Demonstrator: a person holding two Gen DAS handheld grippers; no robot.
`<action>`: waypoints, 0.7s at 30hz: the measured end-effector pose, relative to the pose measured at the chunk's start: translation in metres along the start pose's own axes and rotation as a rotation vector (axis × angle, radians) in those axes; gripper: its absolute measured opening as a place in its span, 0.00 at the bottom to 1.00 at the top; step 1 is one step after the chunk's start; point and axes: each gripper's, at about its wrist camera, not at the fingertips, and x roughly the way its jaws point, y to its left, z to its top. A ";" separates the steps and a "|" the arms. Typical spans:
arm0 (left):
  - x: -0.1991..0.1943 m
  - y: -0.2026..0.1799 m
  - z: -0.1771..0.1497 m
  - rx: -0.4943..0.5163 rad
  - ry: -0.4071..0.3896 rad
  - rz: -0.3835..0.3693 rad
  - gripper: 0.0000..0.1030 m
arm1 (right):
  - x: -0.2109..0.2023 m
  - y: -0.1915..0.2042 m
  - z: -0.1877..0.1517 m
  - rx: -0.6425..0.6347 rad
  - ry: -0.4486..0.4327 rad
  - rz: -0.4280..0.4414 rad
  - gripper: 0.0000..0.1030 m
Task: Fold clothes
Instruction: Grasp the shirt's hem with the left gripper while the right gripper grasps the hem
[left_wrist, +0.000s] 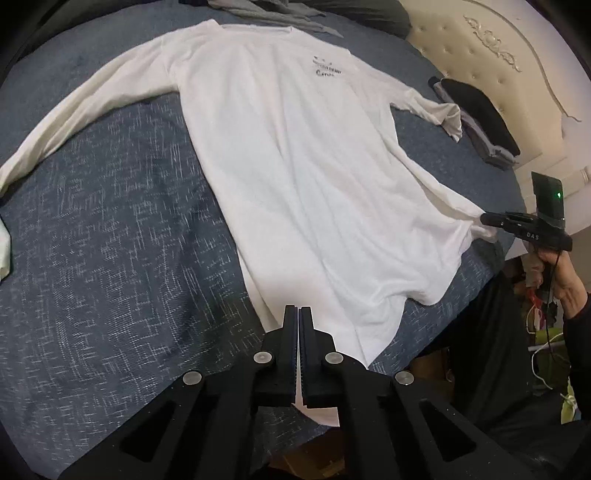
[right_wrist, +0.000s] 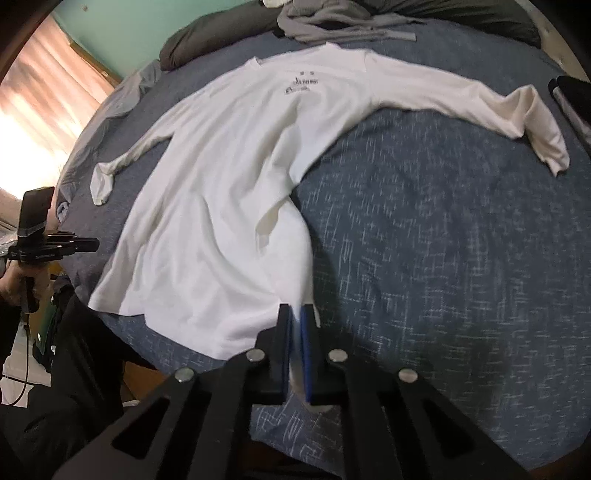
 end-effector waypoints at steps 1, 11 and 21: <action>-0.003 0.004 -0.002 -0.004 -0.003 -0.001 0.00 | -0.003 0.000 0.000 0.003 -0.008 -0.001 0.04; 0.024 0.000 -0.012 -0.026 0.096 -0.024 0.27 | -0.023 -0.042 -0.011 0.139 -0.077 -0.053 0.03; 0.044 0.002 -0.017 -0.040 0.145 -0.015 0.27 | -0.022 -0.046 -0.014 0.150 -0.073 -0.053 0.03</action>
